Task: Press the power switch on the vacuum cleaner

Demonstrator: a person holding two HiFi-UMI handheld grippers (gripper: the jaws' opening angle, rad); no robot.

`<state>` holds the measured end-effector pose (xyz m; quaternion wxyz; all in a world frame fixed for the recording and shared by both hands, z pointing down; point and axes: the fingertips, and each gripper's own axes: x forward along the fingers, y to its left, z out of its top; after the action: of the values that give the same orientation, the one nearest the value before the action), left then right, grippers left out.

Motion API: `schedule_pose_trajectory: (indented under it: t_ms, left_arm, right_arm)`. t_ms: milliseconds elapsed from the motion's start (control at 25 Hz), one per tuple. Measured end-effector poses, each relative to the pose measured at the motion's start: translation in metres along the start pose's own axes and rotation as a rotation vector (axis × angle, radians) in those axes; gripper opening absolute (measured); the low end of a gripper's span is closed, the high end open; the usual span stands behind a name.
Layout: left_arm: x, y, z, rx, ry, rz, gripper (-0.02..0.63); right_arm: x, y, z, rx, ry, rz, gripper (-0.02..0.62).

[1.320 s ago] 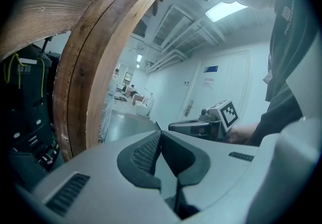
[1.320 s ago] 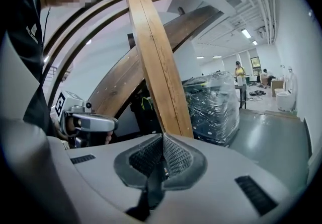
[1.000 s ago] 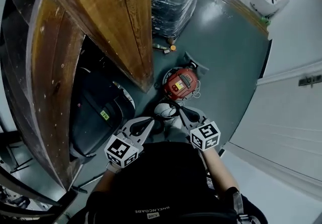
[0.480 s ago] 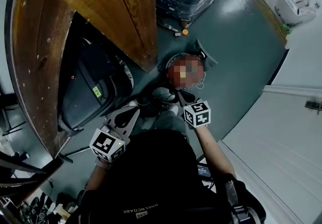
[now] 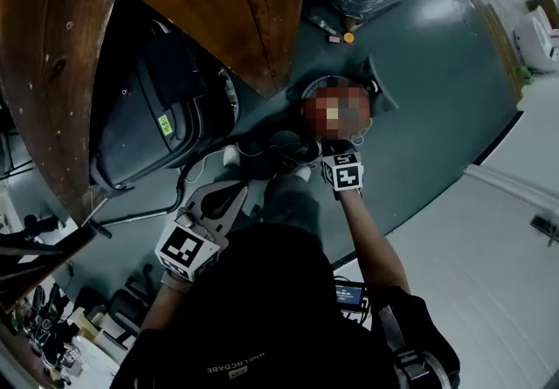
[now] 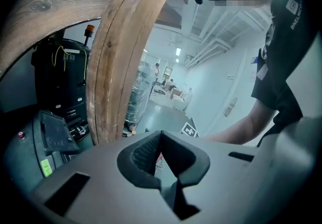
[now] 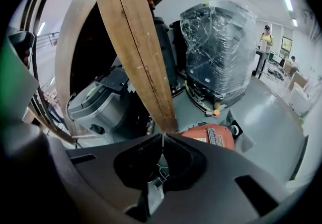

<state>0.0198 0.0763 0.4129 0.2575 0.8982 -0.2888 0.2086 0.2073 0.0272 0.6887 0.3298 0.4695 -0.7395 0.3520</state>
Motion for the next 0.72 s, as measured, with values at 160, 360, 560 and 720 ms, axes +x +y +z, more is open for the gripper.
schedule_pose_trajectory:
  t_ms: [160,360,560,720]
  left_arm:
    - [0.012,0.004,-0.015,0.000,0.013,0.022,0.014]
    - [0.021,0.015,-0.032,-0.021,-0.008,0.063,0.014]
    - [0.028,0.019,-0.062,-0.049,0.077,0.076,0.014]
    - [0.031,0.026,-0.082,-0.082,0.097,0.095,0.014]
  right_arm:
    - [0.037,-0.014,-0.016,-0.017,0.037,0.006,0.028]
    - [0.087,-0.031,-0.040,-0.038,0.095,0.012,0.028]
    - [0.122,-0.044,-0.050,-0.103,0.148,0.010,0.028]
    - [0.153,-0.057,-0.063,-0.111,0.176,-0.005,0.028]
